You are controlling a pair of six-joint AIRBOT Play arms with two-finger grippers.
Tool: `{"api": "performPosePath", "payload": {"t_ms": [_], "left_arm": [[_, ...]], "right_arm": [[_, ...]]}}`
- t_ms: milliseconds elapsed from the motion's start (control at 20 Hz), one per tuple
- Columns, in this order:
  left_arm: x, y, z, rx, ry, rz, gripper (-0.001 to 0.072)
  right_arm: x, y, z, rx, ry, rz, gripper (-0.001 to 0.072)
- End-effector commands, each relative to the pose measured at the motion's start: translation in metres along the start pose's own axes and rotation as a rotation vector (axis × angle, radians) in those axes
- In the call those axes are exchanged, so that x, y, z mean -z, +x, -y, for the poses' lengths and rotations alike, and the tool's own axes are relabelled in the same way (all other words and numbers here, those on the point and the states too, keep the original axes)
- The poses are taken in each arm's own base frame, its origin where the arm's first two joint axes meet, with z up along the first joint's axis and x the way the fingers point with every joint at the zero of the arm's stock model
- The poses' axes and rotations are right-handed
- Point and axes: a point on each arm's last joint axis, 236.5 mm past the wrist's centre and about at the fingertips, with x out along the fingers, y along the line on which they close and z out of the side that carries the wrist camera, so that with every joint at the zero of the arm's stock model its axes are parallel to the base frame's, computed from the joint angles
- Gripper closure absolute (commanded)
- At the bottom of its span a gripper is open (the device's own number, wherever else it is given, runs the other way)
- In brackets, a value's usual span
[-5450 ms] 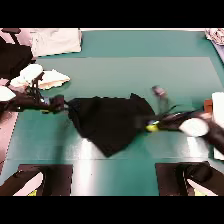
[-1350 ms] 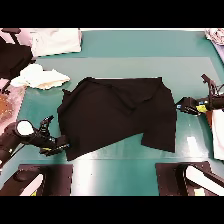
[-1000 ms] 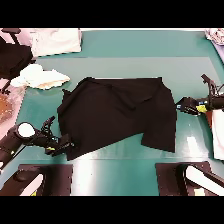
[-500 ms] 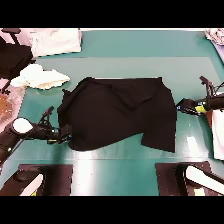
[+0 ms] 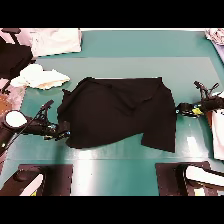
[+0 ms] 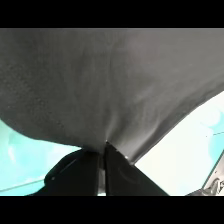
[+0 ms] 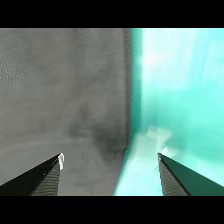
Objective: Fold the shirts.
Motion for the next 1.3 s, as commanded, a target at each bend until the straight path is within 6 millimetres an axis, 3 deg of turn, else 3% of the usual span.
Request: {"api": "performPosePath", "payload": {"t_ms": [0,150,200,250,350,400,450,650,850,950,1050,1150,1250], "left_arm": [[0.001,-0.001,0.002,0.004,-0.006,-0.006,0.0677],[-0.006,-0.002,0.011,0.042,-0.026,0.022,0.0677],[-0.009,-0.002,0.014,0.055,-0.03,0.035,0.0677],[-0.009,-0.002,0.017,0.066,-0.034,0.037,0.0677],[-0.012,-0.007,0.022,0.075,-0.024,0.044,0.0677],[-0.017,-0.013,0.028,0.082,-0.011,0.06,0.0678],[-0.024,-0.022,0.035,0.09,0.008,0.087,0.0678],[-0.059,-0.072,0.073,0.116,0.091,0.233,0.0678],[-0.092,-0.14,0.102,0.094,0.136,0.43,0.0679],[-0.104,-0.192,0.129,0.115,0.175,0.561,0.0679],[-0.103,-0.256,0.163,0.16,0.235,0.702,0.0679],[-0.086,-0.33,0.195,0.205,0.306,0.86,0.0679],[-0.053,-0.409,0.225,0.276,0.37,1.042,0.0678]], "right_arm": [[-0.005,0.021,-0.016,-0.073,0.013,-0.006,0.0044],[0.001,0.043,-0.054,-0.134,-0.02,-0.02,0.006],[0.002,0.048,-0.063,-0.126,-0.056,-0.028,0.0127],[0.001,0.05,-0.071,-0.125,-0.084,-0.03,0.0244],[-0.011,0.038,-0.088,-0.141,-0.137,-0.018,0.0578],[-0.02,0.023,-0.097,-0.15,-0.167,0.003,0.0687],[-0.03,0.005,-0.108,-0.155,-0.189,0.035,0.0689],[-0.062,-0.099,-0.148,-0.16,-0.2,0.257,0.0692],[-0.064,-0.204,-0.195,-0.141,-0.336,0.521,0.0692],[-0.062,-0.259,-0.219,-0.127,-0.41,0.659,0.0692],[-0.054,-0.32,-0.246,-0.11,-0.497,0.803,0.069],[-0.037,-0.387,-0.275,-0.074,-0.6,0.972,0.069],[-0.01,-0.465,-0.301,-0.001,-0.692,1.18,0.069]]}}
